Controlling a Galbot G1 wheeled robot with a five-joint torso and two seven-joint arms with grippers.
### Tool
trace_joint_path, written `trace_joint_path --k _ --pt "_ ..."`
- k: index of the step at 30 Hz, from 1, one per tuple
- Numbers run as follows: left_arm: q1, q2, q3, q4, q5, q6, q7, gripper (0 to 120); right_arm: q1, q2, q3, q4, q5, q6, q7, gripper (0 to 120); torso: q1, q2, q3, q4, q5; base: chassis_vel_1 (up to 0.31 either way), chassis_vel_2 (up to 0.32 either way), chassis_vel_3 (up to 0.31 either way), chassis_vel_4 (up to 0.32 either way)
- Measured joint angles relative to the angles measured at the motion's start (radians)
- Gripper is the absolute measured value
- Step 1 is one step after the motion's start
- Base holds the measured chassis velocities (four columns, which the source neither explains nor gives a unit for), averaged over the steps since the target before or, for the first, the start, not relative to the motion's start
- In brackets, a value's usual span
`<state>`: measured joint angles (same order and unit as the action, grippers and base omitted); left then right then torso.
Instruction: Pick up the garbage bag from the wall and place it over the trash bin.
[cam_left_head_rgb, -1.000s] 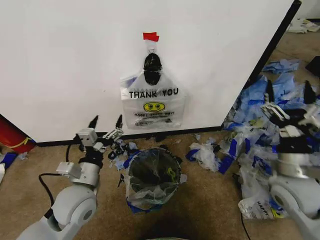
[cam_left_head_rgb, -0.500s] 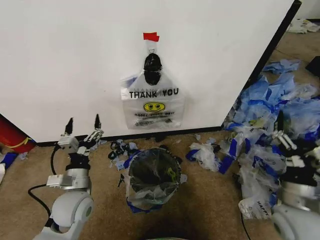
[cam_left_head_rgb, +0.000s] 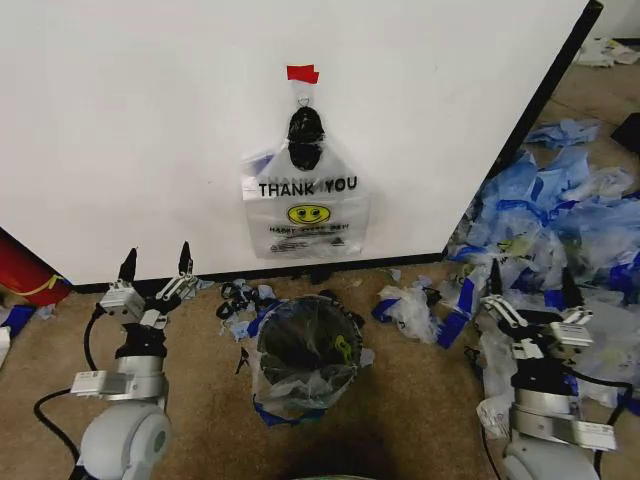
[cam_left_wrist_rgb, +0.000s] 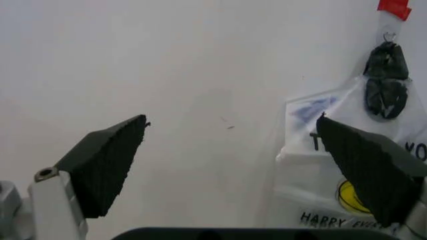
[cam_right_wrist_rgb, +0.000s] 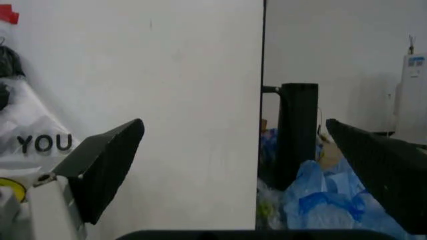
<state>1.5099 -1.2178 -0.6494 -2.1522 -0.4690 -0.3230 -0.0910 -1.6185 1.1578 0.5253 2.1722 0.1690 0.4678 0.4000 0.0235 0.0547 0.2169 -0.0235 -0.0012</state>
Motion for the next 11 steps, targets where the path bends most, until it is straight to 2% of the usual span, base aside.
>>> trace_joint_path --k 11 --pt "0.000 0.004 -0.009 0.002 0.002 -0.005 0.001 100 0.025 0.007 -0.016 -0.026 -0.011 0.004 -0.001 100 0.000 0.000 0.000 -0.0002 0.0000 0.000 0.000 0.000 0.000"
